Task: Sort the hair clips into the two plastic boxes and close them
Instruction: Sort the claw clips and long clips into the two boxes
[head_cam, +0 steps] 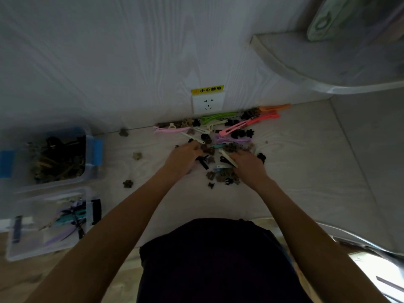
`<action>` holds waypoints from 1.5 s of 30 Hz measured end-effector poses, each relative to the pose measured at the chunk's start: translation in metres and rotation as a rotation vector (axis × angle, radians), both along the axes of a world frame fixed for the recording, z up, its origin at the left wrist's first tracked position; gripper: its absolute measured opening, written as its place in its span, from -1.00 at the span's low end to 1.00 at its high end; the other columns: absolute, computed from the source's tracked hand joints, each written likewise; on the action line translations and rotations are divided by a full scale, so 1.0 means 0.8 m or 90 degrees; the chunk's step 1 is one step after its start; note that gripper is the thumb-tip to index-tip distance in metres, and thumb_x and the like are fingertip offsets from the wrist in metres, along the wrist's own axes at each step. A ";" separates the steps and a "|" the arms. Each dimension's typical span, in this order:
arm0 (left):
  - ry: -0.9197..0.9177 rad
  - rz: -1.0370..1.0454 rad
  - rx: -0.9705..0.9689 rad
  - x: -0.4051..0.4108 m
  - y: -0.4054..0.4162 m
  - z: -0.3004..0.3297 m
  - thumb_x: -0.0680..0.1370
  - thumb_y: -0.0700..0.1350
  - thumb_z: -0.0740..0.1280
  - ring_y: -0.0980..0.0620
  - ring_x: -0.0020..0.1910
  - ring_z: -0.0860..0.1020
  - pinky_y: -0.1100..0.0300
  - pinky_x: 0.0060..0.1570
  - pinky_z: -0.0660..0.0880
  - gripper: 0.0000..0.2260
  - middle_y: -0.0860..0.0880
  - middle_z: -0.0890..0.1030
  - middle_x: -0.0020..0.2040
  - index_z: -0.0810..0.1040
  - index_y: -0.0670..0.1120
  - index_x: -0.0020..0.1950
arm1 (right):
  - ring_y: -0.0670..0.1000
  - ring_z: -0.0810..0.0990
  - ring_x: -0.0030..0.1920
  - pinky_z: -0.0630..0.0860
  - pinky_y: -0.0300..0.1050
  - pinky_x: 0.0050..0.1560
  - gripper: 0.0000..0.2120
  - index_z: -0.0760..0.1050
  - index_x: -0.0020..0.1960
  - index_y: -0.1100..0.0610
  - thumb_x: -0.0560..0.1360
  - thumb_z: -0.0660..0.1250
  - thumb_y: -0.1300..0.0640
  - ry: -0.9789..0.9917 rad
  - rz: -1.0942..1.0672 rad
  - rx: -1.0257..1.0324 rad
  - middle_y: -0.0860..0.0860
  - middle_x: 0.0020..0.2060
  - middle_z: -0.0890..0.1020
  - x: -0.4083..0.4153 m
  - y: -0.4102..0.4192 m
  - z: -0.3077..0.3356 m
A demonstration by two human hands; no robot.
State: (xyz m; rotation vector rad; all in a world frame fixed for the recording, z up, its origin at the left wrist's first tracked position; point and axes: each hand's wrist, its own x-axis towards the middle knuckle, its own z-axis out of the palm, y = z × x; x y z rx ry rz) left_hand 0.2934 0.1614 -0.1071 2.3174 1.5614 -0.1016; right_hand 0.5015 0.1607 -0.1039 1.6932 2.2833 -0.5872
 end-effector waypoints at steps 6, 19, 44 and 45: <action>-0.035 -0.005 0.029 -0.008 -0.013 -0.001 0.46 -0.33 0.30 -0.20 0.11 0.52 0.00 0.03 0.49 -0.76 -0.19 0.59 0.09 0.60 -0.20 0.10 | 0.22 0.50 0.13 0.45 0.04 -0.01 -0.62 0.31 0.36 0.20 0.54 0.14 0.31 0.040 0.006 0.002 0.24 0.16 0.52 -0.002 -0.004 0.001; 0.001 -0.040 0.273 -0.019 -0.008 0.007 0.41 -0.19 0.31 -0.09 -0.15 0.58 0.13 -0.06 0.30 -0.86 -0.07 0.61 -0.15 0.59 -0.11 -0.06 | 0.08 0.38 -0.35 0.21 -0.14 -0.33 -0.82 0.36 -0.18 0.20 0.52 0.30 0.15 0.279 -0.258 0.087 0.04 -0.38 0.37 -0.006 -0.002 0.038; -0.033 0.386 0.056 -0.334 -0.308 0.044 0.50 0.12 0.04 -0.18 -0.03 0.55 -0.03 -0.08 0.54 -0.54 -0.15 0.59 0.05 0.51 -0.12 0.19 | 0.02 0.45 -0.35 0.23 -0.26 -0.39 -0.83 0.40 -0.23 0.14 0.46 0.36 0.15 0.310 0.331 -0.067 0.06 -0.37 0.47 -0.429 -0.126 0.101; -0.061 0.395 0.089 -0.335 -0.312 0.046 0.50 0.09 0.06 -0.16 -0.03 0.56 0.01 -0.06 0.54 -0.58 -0.13 0.60 0.05 0.53 -0.11 0.16 | 0.09 0.53 -0.24 0.30 -0.21 -0.31 -0.93 0.48 -0.13 0.18 0.47 0.34 0.18 0.258 0.370 -0.031 0.12 -0.26 0.55 -0.443 -0.129 0.094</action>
